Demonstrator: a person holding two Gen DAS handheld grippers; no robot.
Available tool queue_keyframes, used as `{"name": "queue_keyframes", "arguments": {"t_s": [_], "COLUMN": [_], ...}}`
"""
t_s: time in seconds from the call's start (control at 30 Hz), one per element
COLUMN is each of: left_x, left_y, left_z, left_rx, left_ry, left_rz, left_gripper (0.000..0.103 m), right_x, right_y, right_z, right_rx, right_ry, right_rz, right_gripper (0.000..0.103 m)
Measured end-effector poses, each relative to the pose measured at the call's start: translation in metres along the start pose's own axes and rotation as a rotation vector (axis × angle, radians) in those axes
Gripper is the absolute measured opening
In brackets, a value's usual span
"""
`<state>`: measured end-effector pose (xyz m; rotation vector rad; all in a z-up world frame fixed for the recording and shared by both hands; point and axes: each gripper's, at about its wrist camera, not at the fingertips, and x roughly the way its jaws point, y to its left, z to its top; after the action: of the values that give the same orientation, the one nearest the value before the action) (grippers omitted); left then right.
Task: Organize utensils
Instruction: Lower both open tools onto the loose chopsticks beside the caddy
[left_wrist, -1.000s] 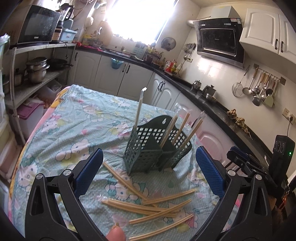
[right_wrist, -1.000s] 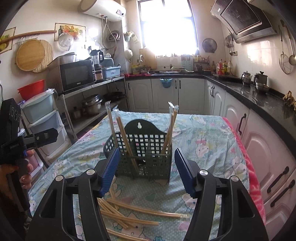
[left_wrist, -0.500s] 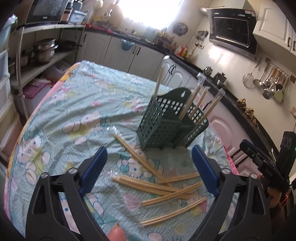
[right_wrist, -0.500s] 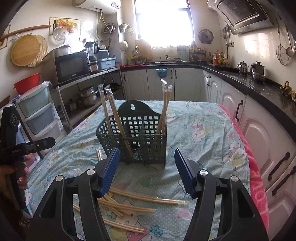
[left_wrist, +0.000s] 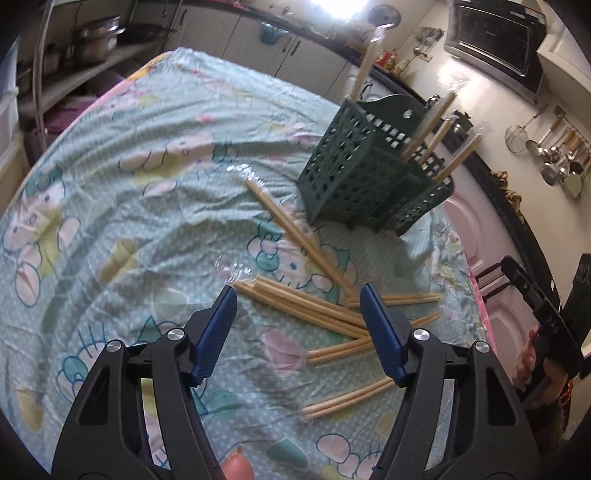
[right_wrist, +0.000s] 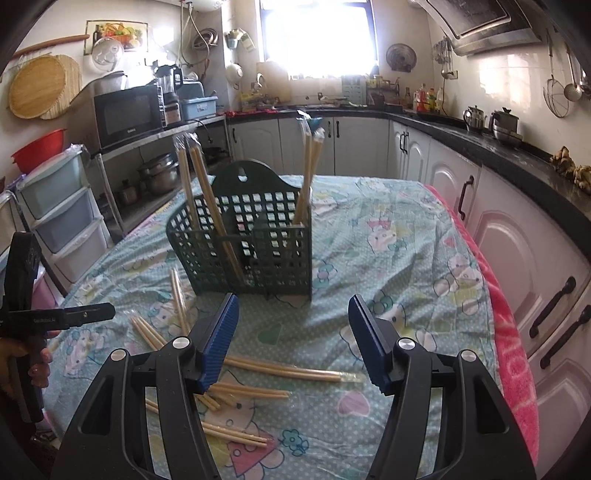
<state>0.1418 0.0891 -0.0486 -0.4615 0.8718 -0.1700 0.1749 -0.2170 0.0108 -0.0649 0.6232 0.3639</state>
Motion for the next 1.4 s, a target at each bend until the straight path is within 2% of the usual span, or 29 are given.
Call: {"name": "queue_keyframes", "arguments": {"t_s": [0.23,0.63,0.8,0.93,1.0,1.2,1.4], "left_x": [0.013,0.036,0.041,0.046,0.048,0.052,0.053], "left_y": [0.008,0.020,0.023,0.020,0.018,0.014,0.013], "left_z": [0.003,0.016,0.020,0.023,0.023,0.024,0.024], "left_rx": [-0.020,-0.054,-0.064,-0.055,-0.051,-0.038,-0.038], "left_ry": [0.017,0.039,0.039,0.044,0.050,0.049,0.047], "left_rz": [0.018,0.046,0.051,0.049,0.043,0.030,0.023], "left_gripper": [0.057,0.046,0.033,0.027,0.020,0.010,0.006], "right_x": [0.015,0.036,0.044,0.052,0.056,0.070,0.079], "right_y": [-0.008,-0.025,-0.031,-0.038,-0.043,-0.061,-0.073], "right_z": [-0.015,-0.032,-0.036,-0.040,-0.042,-0.050,-0.064], "right_rx": [0.000,0.040,0.072,0.111,0.142,0.235,0.330], "right_ry": [0.046,0.130,0.161,0.194,0.209,0.261,0.295], "right_rz": [-0.037,-0.062,-0.062,-0.065,-0.059,-0.046,-0.008], "right_gripper": [0.060,0.059,0.059,0.059,0.059,0.053,0.040]}}
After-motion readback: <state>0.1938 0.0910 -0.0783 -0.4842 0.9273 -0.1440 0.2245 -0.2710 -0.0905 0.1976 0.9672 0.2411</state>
